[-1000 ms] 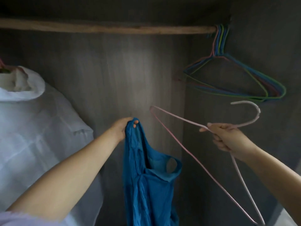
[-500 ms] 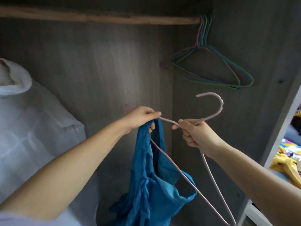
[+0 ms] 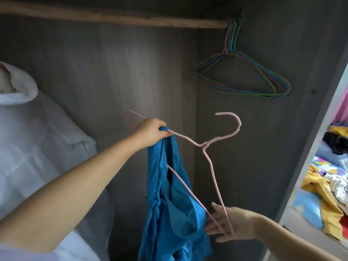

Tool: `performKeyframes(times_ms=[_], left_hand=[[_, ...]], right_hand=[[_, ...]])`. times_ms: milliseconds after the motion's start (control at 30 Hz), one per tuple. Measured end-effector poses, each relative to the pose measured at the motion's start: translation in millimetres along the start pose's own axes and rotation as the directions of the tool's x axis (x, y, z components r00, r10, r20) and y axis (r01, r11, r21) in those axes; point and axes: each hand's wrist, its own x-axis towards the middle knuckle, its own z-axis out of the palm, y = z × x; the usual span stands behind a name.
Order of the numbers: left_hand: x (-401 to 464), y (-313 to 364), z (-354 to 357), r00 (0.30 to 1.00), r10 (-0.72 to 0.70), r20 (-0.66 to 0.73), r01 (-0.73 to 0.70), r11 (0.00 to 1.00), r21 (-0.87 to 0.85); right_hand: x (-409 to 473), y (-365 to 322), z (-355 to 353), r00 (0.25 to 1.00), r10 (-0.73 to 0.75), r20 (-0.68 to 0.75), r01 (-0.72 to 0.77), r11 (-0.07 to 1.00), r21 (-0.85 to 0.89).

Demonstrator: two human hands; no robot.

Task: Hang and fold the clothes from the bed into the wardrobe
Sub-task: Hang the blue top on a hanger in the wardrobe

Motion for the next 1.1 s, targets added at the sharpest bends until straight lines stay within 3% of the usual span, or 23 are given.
performKeyframes(times_ms=[133, 233, 367, 400, 467, 567, 633, 700, 733, 767, 833, 1100], left_hand=[[1, -6, 2, 0.999, -0.048, 0.015, 0.048, 0.999, -0.015], [1, -14, 1, 0.997, -0.078, 0.007, 0.078, 0.997, -0.007], [-1, -29, 2, 0.997, -0.069, -0.046, 0.067, 0.997, -0.032], [-2, -32, 2, 0.996, -0.063, -0.062, 0.063, 0.998, -0.001], [-4, -41, 4, 0.994, -0.046, -0.104, 0.068, 0.974, 0.218], [-12, -56, 2, 0.985, 0.009, -0.17, 0.084, 0.845, 0.528], [-14, -69, 4, 0.988, 0.121, -0.1, -0.041, 0.814, 0.58], [-14, -81, 8, 0.974, 0.228, 0.003, -0.197, 0.835, 0.513], [-17, -83, 11, 0.972, 0.231, 0.041, -0.228, 0.893, 0.387], [-20, -83, 12, 0.978, 0.196, 0.075, -0.208, 0.955, 0.209], [-27, -78, 17, 0.984, 0.137, 0.114, -0.129, 0.989, -0.072], [-42, -27, 32, 0.872, 0.434, 0.226, -0.381, 0.892, -0.242]], right_hand=[[12, 3, 30, 0.986, -0.139, 0.096, 0.115, 0.968, 0.224], [3, -11, 41, 0.921, -0.271, 0.278, 0.208, 0.949, 0.237], [-3, -25, 37, 0.904, -0.379, 0.199, 0.318, 0.906, 0.281], [-3, -25, 34, 0.902, -0.397, 0.169, 0.333, 0.89, 0.311], [-3, -26, 26, 0.913, -0.387, 0.131, 0.298, 0.85, 0.434], [-11, -29, 12, 0.881, -0.434, 0.188, 0.282, 0.801, 0.529], [-19, -31, 0, 0.88, -0.437, 0.184, 0.267, 0.777, 0.569], [-27, -35, -15, 0.903, -0.407, 0.139, 0.27, 0.788, 0.554], [-31, -39, -23, 0.915, -0.391, 0.098, 0.283, 0.798, 0.533], [-35, -42, -30, 0.927, -0.373, 0.047, 0.299, 0.808, 0.508], [-40, -51, -43, 0.946, -0.317, -0.068, 0.311, 0.828, 0.466], [-43, -76, -48, 0.944, -0.133, -0.301, 0.259, 0.863, 0.433]])
